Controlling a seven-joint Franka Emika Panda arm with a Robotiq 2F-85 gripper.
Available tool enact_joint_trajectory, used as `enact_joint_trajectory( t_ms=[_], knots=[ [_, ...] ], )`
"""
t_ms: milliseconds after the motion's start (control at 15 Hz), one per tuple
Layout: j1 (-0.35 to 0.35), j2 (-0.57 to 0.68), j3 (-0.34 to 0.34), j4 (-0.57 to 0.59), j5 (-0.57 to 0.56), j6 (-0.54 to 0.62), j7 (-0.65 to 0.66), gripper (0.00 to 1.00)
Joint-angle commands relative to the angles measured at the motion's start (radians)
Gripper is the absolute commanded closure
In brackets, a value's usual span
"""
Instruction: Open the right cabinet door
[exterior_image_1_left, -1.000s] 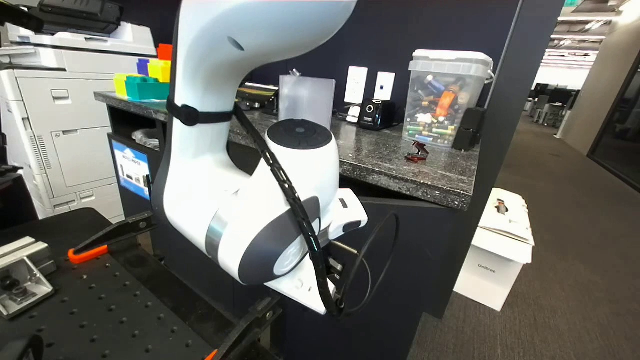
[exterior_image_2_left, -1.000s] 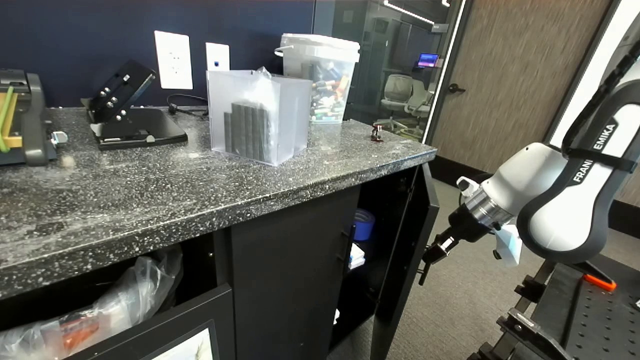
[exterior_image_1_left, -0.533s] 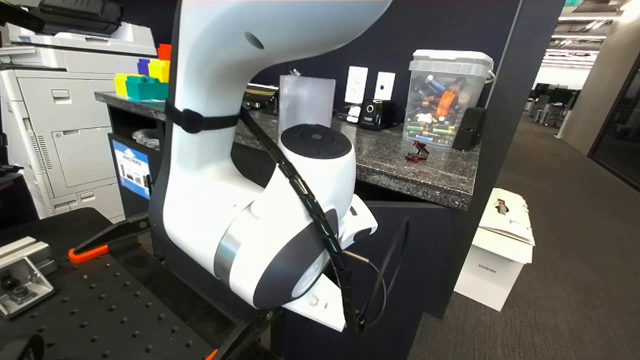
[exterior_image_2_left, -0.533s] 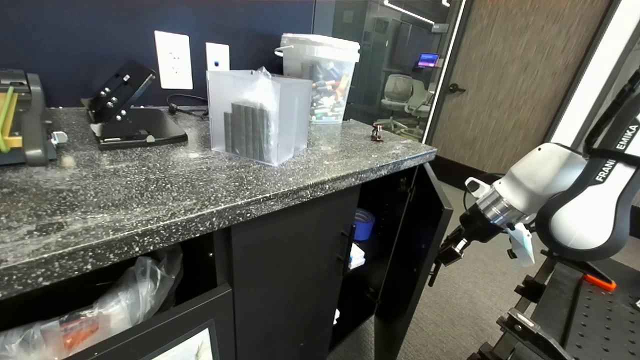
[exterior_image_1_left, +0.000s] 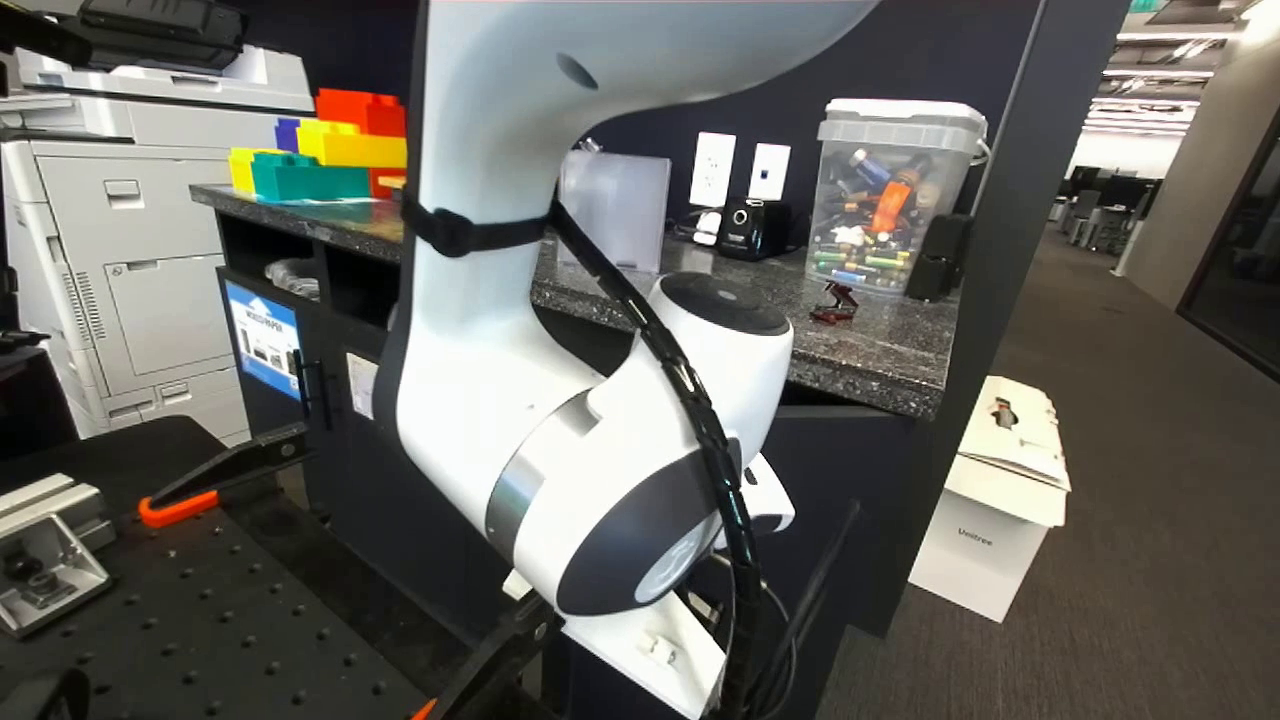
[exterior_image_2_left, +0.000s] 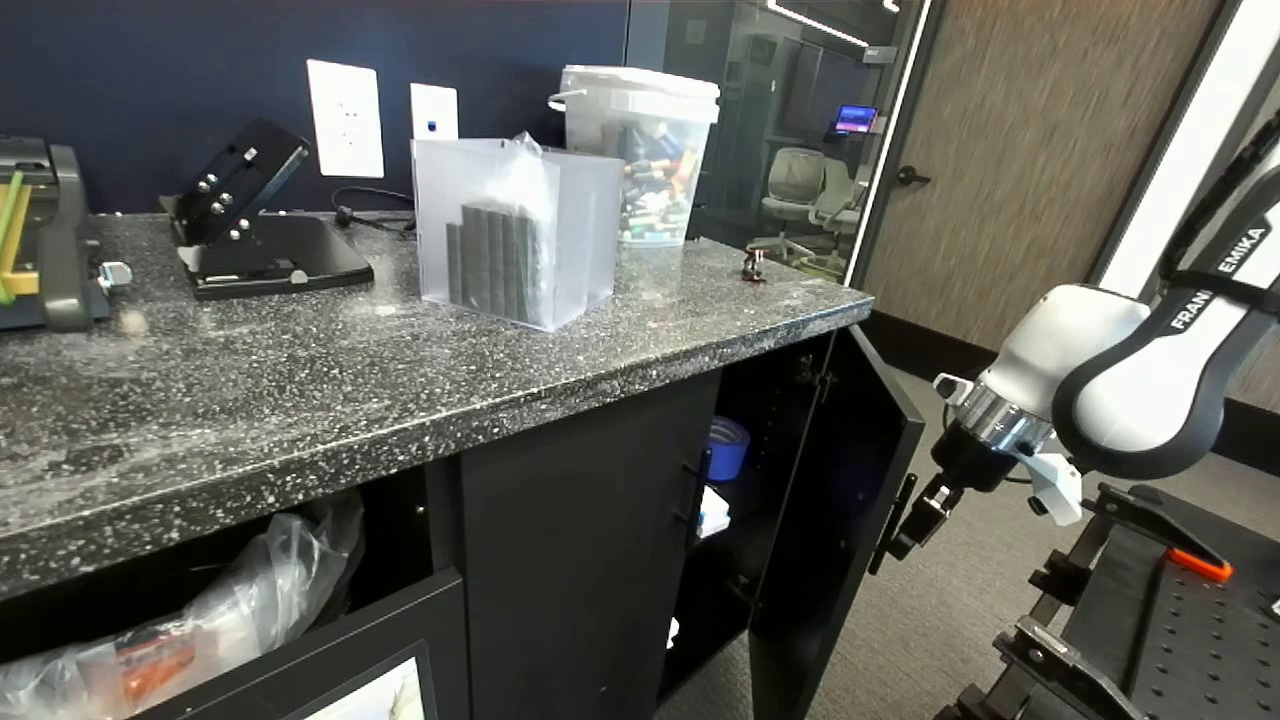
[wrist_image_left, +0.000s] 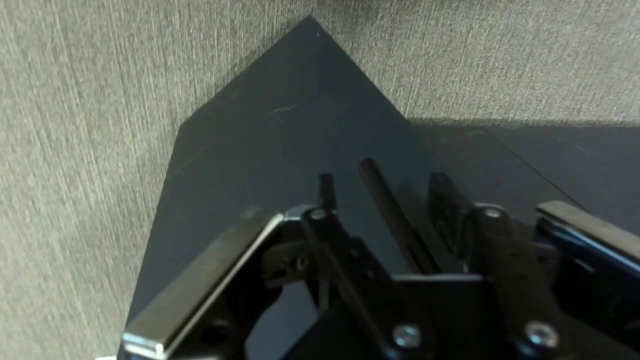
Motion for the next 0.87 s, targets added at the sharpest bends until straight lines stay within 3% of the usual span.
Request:
enact_joint_trajectory(
  t_ms=[0,200,467,533,600,667,800],
  knots=[
    [-0.089,-0.079,0.069,-0.011,0.145,-0.243,-0.047,0.19],
    [-0.105,-0.083,0.104,0.028,0.297,-0.377,-0.043,0.01],
    [-0.135,-0.2,0.152,0.112,0.565,-0.656,-0.034,0.0],
    [-0.122,-0.242,0.138,0.124,0.627,-0.735,-0.021,0.0],
    [-0.063,-0.291,0.077,0.142,0.655,-0.81,0.028,0.0],
    [-0.046,-0.225,0.06,0.133,0.666,-0.698,-0.076,0.0],
    [-0.012,-0.292,0.022,0.152,0.71,-0.791,-0.051,0.0]
  ],
)
